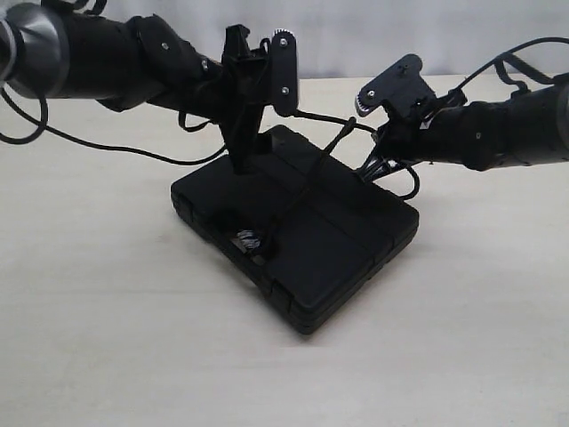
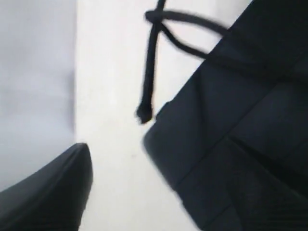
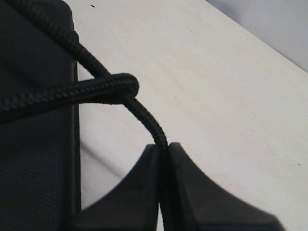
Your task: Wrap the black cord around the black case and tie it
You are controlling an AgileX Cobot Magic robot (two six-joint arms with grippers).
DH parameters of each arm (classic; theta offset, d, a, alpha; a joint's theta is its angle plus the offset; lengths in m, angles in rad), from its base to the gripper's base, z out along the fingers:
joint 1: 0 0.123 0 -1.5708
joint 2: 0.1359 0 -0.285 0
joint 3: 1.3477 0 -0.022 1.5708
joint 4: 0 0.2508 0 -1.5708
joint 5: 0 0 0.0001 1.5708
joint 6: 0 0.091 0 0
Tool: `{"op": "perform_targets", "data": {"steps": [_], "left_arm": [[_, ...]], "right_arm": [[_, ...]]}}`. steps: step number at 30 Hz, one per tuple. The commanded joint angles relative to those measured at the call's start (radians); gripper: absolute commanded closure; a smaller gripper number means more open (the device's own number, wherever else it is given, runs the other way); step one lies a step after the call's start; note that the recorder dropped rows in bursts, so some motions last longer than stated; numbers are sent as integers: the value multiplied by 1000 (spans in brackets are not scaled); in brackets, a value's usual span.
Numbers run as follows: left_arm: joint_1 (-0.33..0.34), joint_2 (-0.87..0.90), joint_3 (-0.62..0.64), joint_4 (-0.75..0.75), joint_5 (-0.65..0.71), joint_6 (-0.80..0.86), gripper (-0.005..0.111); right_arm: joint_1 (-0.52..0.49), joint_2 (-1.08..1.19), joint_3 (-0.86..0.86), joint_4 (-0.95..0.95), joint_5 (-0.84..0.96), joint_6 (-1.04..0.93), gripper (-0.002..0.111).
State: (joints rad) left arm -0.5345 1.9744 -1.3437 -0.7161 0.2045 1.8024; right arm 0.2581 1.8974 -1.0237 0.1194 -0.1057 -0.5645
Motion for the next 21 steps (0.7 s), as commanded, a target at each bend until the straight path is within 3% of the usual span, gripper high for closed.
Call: {"op": "perform_targets", "data": {"steps": [1, 7, 10, 15, 21], "left_arm": [[-33, 41, -8, 50, -163, 167, 37], [-89, 118, -8, 76, -341, 209, 38], [-101, 140, -8, 80, -406, 209, 54], [-105, 141, -8, 76, -430, 206, 103], [-108, 141, -8, 37, -493, 197, 107]], "right_arm": [[13, -2, 0, -5, -21, -5, 104], [85, -2, 0, -60, -58, -26, 104], [93, -2, 0, -60, -69, -35, 104], [93, -2, 0, -60, -63, -35, 104], [91, -2, 0, -60, -54, -54, 103]]}}
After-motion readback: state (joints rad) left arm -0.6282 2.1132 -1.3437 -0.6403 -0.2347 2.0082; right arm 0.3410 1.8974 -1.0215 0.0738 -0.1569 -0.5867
